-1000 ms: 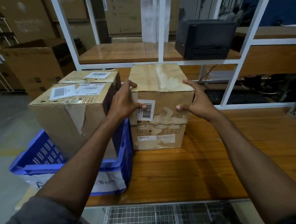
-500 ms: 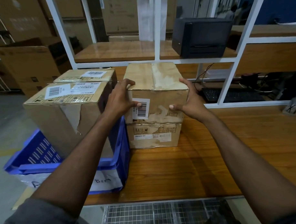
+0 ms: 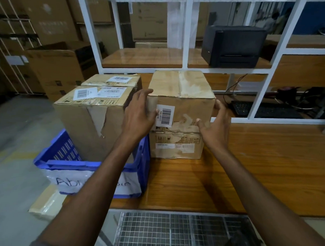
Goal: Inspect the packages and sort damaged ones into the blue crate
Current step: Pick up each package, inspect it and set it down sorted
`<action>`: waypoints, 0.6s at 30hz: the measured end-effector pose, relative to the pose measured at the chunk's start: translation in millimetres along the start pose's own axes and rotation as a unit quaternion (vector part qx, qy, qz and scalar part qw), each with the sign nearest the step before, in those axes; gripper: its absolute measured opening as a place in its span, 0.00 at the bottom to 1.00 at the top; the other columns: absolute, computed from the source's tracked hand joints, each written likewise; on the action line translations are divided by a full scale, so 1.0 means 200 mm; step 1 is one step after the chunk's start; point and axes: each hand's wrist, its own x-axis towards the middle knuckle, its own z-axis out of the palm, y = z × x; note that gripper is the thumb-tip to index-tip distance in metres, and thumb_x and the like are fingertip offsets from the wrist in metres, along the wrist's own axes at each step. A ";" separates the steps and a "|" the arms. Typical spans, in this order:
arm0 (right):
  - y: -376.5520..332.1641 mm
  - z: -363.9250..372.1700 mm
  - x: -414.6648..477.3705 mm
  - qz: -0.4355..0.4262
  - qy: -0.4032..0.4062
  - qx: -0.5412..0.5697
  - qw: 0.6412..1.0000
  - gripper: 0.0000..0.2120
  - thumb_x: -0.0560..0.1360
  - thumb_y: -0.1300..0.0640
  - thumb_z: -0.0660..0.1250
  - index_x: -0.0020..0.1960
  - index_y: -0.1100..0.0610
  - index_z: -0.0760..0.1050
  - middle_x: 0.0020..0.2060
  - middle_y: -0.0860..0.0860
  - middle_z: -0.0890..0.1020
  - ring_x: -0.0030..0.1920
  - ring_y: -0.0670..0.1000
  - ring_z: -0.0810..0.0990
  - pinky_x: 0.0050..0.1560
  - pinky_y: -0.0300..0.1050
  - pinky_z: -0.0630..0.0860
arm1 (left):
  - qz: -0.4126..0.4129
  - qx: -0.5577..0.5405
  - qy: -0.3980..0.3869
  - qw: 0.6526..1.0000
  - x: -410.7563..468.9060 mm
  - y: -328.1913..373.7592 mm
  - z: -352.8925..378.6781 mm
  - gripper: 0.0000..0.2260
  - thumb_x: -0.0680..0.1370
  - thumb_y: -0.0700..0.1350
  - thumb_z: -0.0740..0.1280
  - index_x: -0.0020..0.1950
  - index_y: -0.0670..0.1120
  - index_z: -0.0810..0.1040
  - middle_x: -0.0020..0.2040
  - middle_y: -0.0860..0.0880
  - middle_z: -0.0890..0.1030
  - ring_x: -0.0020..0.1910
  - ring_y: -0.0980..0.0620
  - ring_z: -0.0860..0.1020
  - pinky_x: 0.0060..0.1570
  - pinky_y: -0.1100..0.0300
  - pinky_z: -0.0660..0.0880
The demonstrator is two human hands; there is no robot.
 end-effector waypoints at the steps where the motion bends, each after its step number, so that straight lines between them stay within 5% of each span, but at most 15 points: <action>1: -0.02 -0.01 -0.02 -0.012 0.024 0.002 1.000 0.38 0.74 0.52 0.77 0.78 0.50 0.61 0.73 0.50 0.70 0.73 0.51 0.66 0.71 0.56 0.71 | 0.000 -0.008 0.013 1.000 -0.04 0.02 -0.03 0.30 0.77 0.47 0.74 0.77 0.51 0.66 0.75 0.49 0.70 0.71 0.51 0.72 0.65 0.44 0.77; 5: -0.13 -0.02 -0.12 -0.045 0.054 0.039 0.997 0.28 0.75 0.50 0.74 0.72 0.48 0.68 0.67 0.45 0.72 0.67 0.46 0.68 0.66 0.55 0.74 | 0.006 -0.016 0.047 0.999 -0.20 0.06 -0.15 0.29 0.78 0.48 0.74 0.77 0.51 0.68 0.72 0.51 0.75 0.68 0.55 0.73 0.64 0.51 0.76; 18: -0.75 0.16 -0.75 -0.163 -0.097 0.100 0.977 0.09 0.77 0.54 0.73 0.56 0.51 0.80 0.50 0.42 0.82 0.53 0.46 0.81 0.53 0.53 0.80 | -0.003 -0.075 0.127 0.989 -0.55 -0.26 -0.69 0.11 0.81 0.49 0.70 0.63 0.52 0.78 0.56 0.57 0.83 0.58 0.60 0.80 0.53 0.62 0.76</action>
